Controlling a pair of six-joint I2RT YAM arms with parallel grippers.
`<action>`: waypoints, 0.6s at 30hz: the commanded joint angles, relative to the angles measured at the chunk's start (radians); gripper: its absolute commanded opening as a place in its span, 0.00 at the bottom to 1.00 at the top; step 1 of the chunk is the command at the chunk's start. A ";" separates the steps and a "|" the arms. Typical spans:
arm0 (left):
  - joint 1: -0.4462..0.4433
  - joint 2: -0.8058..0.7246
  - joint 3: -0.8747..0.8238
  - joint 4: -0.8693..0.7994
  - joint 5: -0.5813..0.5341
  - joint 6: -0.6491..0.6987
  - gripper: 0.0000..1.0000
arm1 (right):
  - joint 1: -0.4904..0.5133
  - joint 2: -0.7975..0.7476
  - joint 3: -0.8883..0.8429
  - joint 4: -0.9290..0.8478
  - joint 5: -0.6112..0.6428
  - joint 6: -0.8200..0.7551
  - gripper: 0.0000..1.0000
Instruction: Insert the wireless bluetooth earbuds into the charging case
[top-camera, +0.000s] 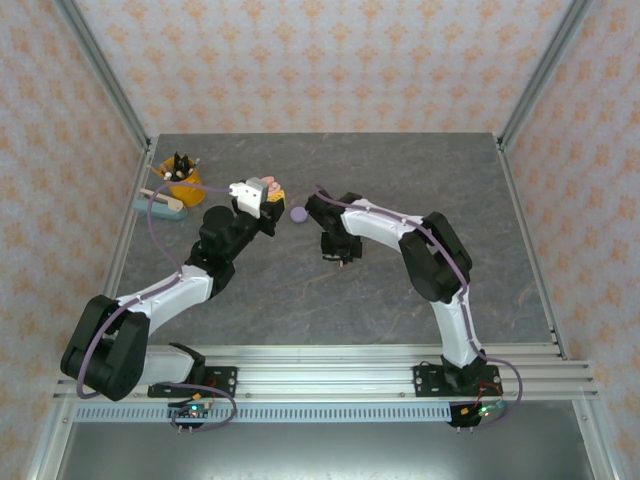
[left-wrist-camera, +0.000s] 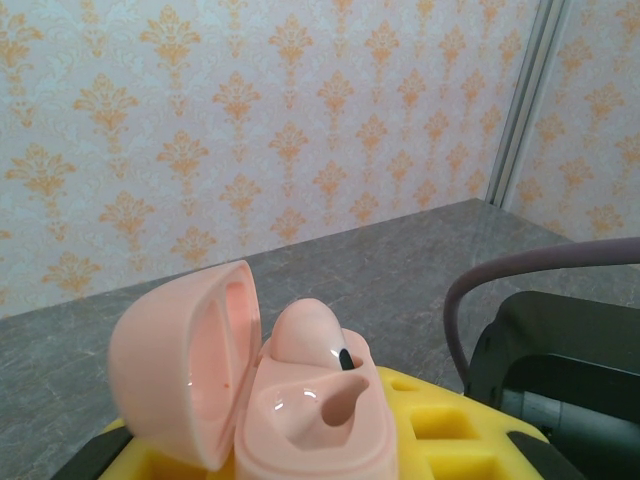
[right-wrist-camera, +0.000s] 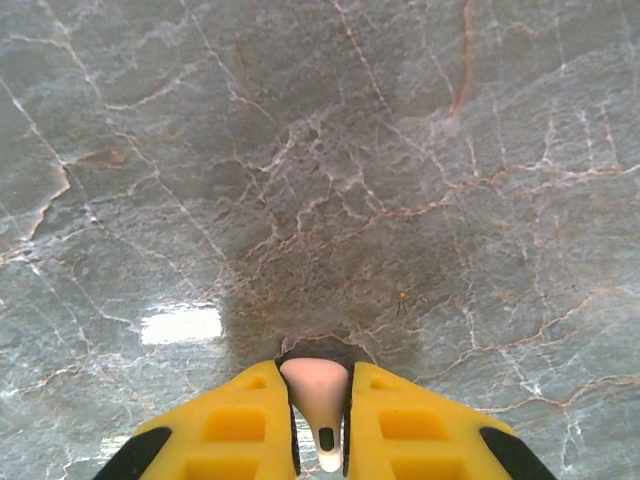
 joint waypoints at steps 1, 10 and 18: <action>0.009 -0.012 -0.003 0.039 0.009 -0.009 0.00 | -0.019 -0.028 -0.062 0.039 0.074 -0.019 0.15; 0.009 -0.005 0.011 0.028 0.018 -0.008 0.00 | -0.020 -0.148 -0.161 0.156 0.129 -0.041 0.14; 0.009 0.006 0.014 0.029 0.032 -0.011 0.00 | -0.021 -0.252 -0.261 0.290 0.192 -0.054 0.14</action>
